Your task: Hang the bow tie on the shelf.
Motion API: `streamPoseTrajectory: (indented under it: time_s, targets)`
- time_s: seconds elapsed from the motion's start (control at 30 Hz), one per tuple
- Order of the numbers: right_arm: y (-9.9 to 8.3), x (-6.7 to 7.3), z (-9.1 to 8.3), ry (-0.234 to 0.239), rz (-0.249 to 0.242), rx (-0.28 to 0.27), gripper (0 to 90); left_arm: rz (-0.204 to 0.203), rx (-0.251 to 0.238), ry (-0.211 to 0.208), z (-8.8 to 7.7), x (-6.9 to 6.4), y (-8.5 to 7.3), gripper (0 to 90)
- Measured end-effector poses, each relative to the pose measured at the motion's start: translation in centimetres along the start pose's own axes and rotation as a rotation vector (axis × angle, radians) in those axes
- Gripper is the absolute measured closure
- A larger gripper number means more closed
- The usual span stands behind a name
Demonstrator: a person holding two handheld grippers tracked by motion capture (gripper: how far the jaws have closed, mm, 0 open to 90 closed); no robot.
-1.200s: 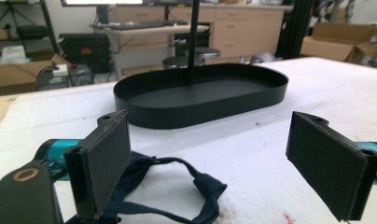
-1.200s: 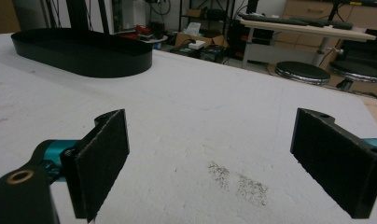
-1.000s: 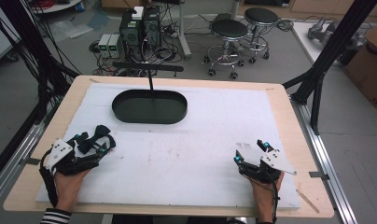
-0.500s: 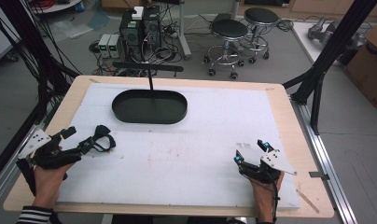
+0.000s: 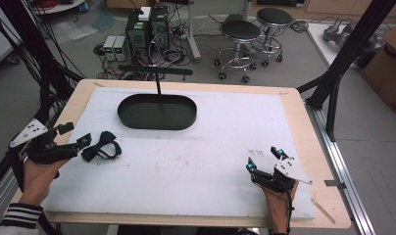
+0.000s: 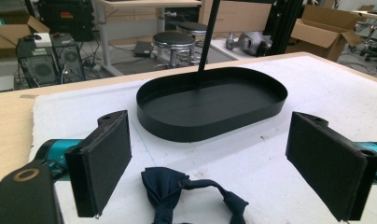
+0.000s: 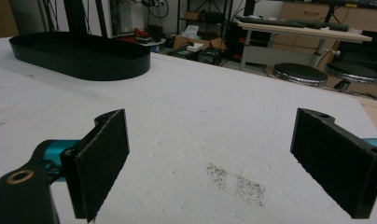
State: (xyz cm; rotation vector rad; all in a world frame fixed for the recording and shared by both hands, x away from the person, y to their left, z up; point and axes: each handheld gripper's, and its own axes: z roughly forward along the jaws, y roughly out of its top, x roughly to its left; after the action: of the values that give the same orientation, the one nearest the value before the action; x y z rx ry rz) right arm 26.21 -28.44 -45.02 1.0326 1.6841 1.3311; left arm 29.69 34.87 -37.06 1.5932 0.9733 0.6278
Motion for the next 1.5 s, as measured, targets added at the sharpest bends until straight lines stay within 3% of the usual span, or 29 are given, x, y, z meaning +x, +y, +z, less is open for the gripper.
streamPoseTrajectory:
  time_s: [0.23,0.3,0.53,0.7,0.97,1.03,1.1,1.13,1.3,1.5]
  targets:
    - [0.0,0.0,0.0,-0.001,0.001,-0.001,10.5,0.062,0.117,0.008,0.8,0.7,1.4,15.4]
    - [0.0,0.0,0.0,0.0,0.001,-0.002,10.5,0.075,0.133,0.004,1.0,0.8,1.6,20.8]
    - [0.0,0.0,0.0,-0.001,0.002,-0.004,10.5,0.058,0.248,-0.031,2.3,1.4,1.7,19.7]
    - [0.0,0.1,0.0,-0.002,0.0,-0.001,10.5,0.045,0.309,-0.016,3.1,1.9,2.0,21.1]
    - [0.0,0.0,0.0,0.0,0.001,-0.003,10.5,0.069,0.453,-0.052,5.3,2.4,1.6,25.9]
    - [0.0,0.0,0.0,0.0,0.002,-0.004,10.5,0.091,0.491,-0.057,5.8,2.4,1.2,26.2]
    - [0.0,0.0,0.0,-0.002,-0.003,-0.007,10.5,0.139,0.542,-0.033,6.3,2.2,0.8,26.2]
    - [0.0,0.0,-0.1,0.0,-0.002,-0.007,10.5,0.145,0.555,-0.022,6.4,2.2,0.7,26.1]
    - [0.0,0.0,-0.1,0.001,0.001,-0.005,10.5,0.082,0.575,-0.007,6.9,2.9,0.5,26.9]
    - [0.0,0.0,-0.1,0.0,0.003,-0.007,10.5,0.073,0.637,0.016,7.3,3.6,0.0,29.6]
